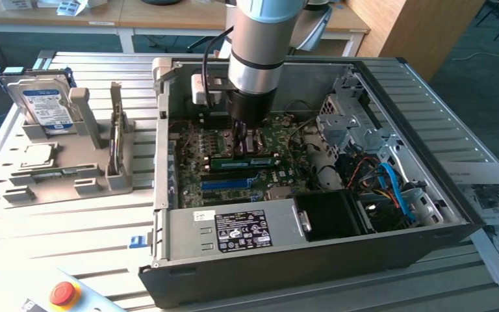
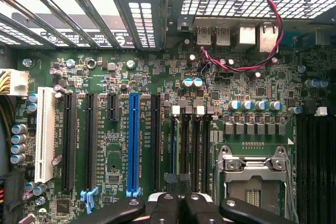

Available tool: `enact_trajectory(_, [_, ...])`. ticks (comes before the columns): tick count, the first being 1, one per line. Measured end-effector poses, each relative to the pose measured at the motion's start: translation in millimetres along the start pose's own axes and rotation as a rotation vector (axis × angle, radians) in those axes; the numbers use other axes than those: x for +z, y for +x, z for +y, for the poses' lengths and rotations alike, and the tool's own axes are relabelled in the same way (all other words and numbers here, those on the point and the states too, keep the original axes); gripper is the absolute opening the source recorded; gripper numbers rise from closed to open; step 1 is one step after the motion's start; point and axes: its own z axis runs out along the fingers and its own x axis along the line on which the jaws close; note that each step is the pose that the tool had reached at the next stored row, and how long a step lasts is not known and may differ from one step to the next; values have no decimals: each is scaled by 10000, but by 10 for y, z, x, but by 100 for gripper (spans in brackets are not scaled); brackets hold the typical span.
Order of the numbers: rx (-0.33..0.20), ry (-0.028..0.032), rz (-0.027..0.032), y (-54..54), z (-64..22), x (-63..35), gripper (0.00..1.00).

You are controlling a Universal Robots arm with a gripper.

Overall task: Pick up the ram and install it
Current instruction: 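Press down the ram until it locks into place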

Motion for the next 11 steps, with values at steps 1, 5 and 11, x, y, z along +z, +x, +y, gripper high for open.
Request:
enact_trajectory(1, [0,0,0,0,0,0,10])
enact_trajectory(5, [0,0,-1,0,-1,17,10])
enact_trajectory(11, [0,-1,1,1,-1,39,10])
